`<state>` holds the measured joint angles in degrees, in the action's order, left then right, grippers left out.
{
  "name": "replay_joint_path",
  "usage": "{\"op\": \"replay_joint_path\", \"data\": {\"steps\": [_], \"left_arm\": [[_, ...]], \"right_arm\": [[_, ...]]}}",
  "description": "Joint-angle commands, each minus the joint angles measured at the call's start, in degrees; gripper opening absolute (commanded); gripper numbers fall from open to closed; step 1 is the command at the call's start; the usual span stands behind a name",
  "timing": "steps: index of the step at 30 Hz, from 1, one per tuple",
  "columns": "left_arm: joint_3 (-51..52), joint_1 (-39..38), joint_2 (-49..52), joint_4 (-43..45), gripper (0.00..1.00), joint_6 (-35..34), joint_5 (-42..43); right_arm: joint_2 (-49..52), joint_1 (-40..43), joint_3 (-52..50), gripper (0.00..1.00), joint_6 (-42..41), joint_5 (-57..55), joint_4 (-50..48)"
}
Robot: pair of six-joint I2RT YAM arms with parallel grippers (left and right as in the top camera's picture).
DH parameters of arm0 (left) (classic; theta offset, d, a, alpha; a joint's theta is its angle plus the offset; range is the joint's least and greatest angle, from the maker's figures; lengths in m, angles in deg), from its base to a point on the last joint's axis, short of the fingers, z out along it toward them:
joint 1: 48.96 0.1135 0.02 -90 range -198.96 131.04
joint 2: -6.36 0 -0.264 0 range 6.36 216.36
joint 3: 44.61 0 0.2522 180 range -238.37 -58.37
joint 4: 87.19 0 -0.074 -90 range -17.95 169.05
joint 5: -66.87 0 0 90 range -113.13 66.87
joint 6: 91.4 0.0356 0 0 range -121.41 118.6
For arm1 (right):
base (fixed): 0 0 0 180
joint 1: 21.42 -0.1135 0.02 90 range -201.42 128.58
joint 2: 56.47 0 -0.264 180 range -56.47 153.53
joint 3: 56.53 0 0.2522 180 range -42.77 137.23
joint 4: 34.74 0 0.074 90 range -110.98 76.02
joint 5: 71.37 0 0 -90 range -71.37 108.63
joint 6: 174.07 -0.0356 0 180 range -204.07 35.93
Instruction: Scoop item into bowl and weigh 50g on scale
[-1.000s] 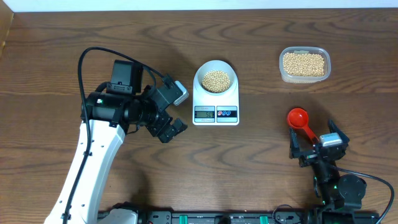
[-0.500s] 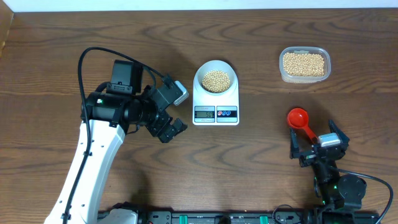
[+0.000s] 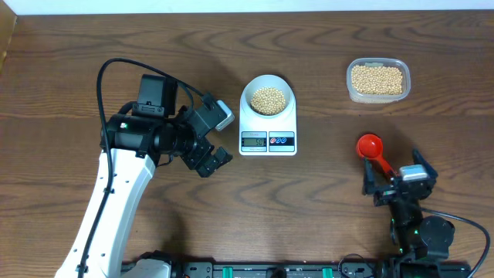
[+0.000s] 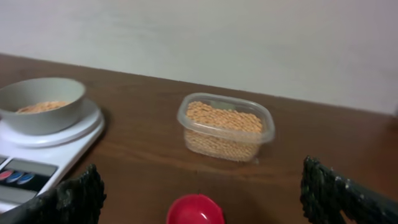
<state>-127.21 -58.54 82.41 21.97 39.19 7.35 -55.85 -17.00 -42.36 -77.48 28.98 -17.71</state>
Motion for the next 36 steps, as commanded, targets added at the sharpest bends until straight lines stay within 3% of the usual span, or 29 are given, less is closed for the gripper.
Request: {"op": "replay_joint_path", "data": {"steps": [1, 36], "left_arm": [[-0.76, 0.26, -0.83, -0.31, 0.98, 0.74, -0.11], [-0.76, 0.26, -0.83, -0.31, 0.98, 0.74, -0.13]], "right_arm": [[-0.35, -0.39, -0.11, 0.99, -4.42, -5.55, 0.76], [-0.35, -0.39, -0.09, 0.99, -6.32, -8.72, 1.01]]}}
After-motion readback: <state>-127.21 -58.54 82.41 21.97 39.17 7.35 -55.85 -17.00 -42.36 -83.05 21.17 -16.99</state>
